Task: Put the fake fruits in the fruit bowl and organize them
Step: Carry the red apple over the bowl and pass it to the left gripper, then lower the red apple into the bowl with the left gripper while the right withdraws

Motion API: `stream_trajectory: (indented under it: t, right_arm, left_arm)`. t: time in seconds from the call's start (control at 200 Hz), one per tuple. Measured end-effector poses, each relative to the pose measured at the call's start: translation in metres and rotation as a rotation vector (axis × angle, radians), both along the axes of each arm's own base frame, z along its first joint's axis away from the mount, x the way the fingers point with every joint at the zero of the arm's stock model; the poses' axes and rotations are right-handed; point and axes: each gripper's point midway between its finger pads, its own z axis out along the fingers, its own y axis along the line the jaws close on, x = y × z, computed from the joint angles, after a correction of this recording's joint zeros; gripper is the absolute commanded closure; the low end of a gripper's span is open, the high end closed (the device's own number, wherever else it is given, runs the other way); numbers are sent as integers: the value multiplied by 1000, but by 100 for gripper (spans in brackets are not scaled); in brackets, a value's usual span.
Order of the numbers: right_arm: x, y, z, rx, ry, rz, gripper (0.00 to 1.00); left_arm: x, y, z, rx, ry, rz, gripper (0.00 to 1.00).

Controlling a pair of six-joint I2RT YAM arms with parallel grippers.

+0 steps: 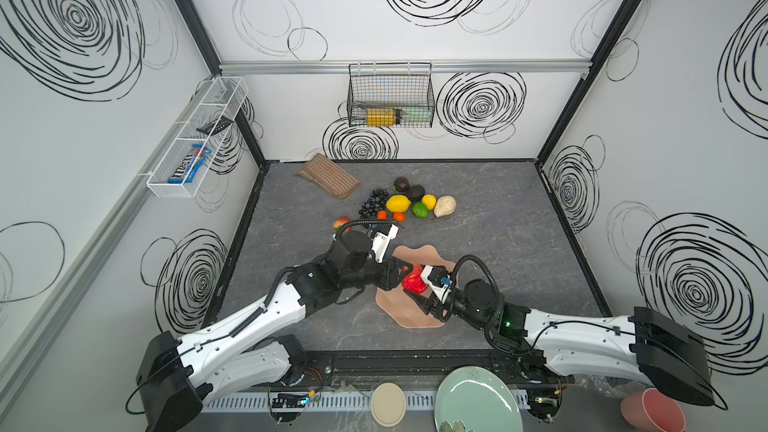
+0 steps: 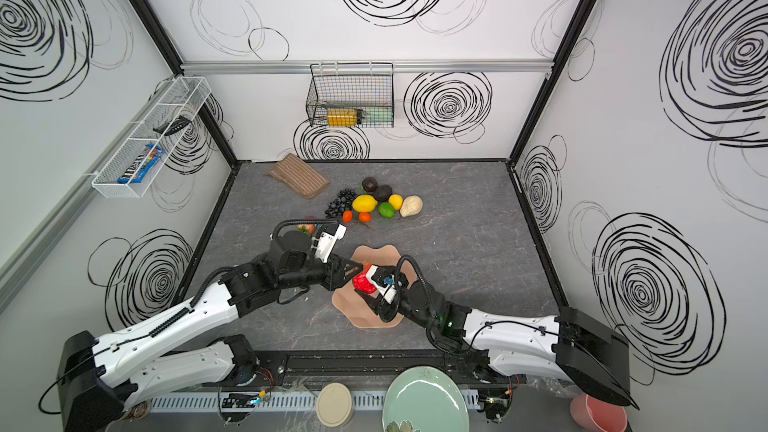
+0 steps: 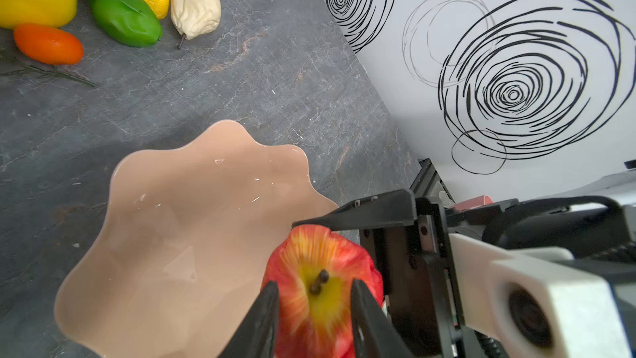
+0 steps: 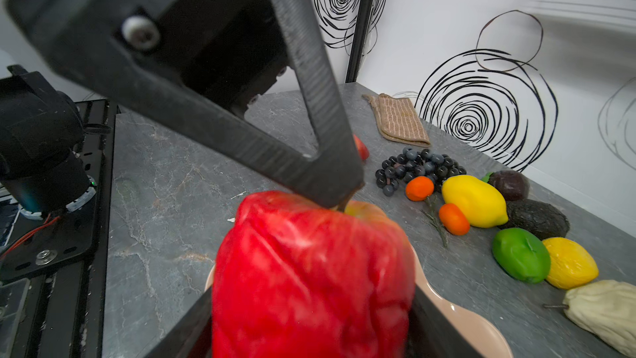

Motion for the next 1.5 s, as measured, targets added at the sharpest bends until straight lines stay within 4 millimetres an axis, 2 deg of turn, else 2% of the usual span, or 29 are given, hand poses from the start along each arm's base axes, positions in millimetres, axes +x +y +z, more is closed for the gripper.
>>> stream_trajectory:
  t: [0.63,1.026,1.136,1.201,1.221,1.271,1.501]
  right_arm:
    - [-5,4,-10,-48,-16,8,31]
    - [-2,3,-12,-62,-19,-11,29]
    - [-2,3,-13,-67,-18,-16,24]
    - [-1,2,-14,-70,-16,-24,12]
    - [0,2,-14,-69,-10,-28,10]
    - [2,1,-14,-71,-5,-44,1]
    - [11,-13,-5,-46,37,-135,3]
  left_arm:
    - [3,0,-11,45,14,10,76]
    - [3,-1,-13,52,12,6,92]
    - [4,-1,-14,56,11,10,96]
    - [5,0,-15,59,11,14,96]
    - [5,0,-15,60,12,15,100]
    - [6,0,-17,65,12,19,100]
    - [19,8,-21,105,-22,92,100]
